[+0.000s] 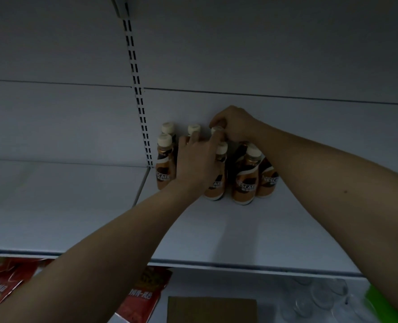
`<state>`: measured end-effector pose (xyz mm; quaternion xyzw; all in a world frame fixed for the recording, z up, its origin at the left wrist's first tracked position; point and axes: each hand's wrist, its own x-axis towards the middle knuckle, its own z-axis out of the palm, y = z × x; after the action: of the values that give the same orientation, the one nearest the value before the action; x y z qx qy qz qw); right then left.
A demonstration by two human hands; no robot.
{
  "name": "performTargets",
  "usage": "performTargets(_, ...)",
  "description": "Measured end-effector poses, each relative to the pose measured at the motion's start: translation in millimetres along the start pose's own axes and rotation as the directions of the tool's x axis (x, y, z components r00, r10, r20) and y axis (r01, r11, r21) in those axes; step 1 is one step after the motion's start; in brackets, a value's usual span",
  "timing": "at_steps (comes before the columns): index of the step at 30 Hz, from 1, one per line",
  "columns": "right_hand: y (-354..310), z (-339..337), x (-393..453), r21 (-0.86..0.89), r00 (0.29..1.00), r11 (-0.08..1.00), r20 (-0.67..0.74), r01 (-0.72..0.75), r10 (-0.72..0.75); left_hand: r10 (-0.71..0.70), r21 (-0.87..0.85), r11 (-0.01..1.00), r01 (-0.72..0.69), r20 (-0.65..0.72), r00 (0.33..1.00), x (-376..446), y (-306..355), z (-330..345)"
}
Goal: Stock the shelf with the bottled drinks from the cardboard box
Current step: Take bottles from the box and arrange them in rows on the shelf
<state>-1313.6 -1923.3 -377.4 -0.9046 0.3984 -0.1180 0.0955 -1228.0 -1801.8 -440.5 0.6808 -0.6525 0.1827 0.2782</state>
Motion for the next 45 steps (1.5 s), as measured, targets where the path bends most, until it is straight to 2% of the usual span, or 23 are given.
performTargets(7,2,-4,-2,0.073,0.999,0.997,0.023,-0.026,0.024,-0.019,0.056,0.998,0.015,0.065,0.998,2,-2,-5)
performTargets(12,18,-30,-9,0.095,0.996,0.992,-0.029,-0.077,0.08,-0.064,0.087,0.995,0.052,0.139,0.988,13,3,-13)
performTargets(17,39,-45,-26,0.125,0.987,0.979,0.046,-0.16,0.156,0.06,0.018,0.998,-0.059,-0.03,0.998,15,30,-10)
performTargets(21,51,-39,-38,0.096,0.971,0.982,0.194,-0.161,0.14,0.009,-0.021,1.0,-0.007,0.107,0.994,18,52,-3)
performTargets(28,61,-24,-35,0.009,0.999,1.0,0.029,-0.028,0.027,0.01,-0.1,0.995,0.012,0.215,0.977,25,63,6)
performTargets(33,54,-21,-24,-0.013,1.0,1.0,0.009,0.015,-0.015,-0.018,-0.098,0.994,0.04,0.215,0.976,34,60,6)
performTargets(39,52,-16,-18,0.039,1.0,0.999,0.004,-0.012,0.012,-0.047,-0.093,0.993,0.067,0.199,0.979,36,41,7)
performTargets(45,54,-14,-20,0.116,0.998,0.992,0.018,-0.059,0.057,-0.092,-0.088,0.988,0.125,0.307,0.947,41,35,10)
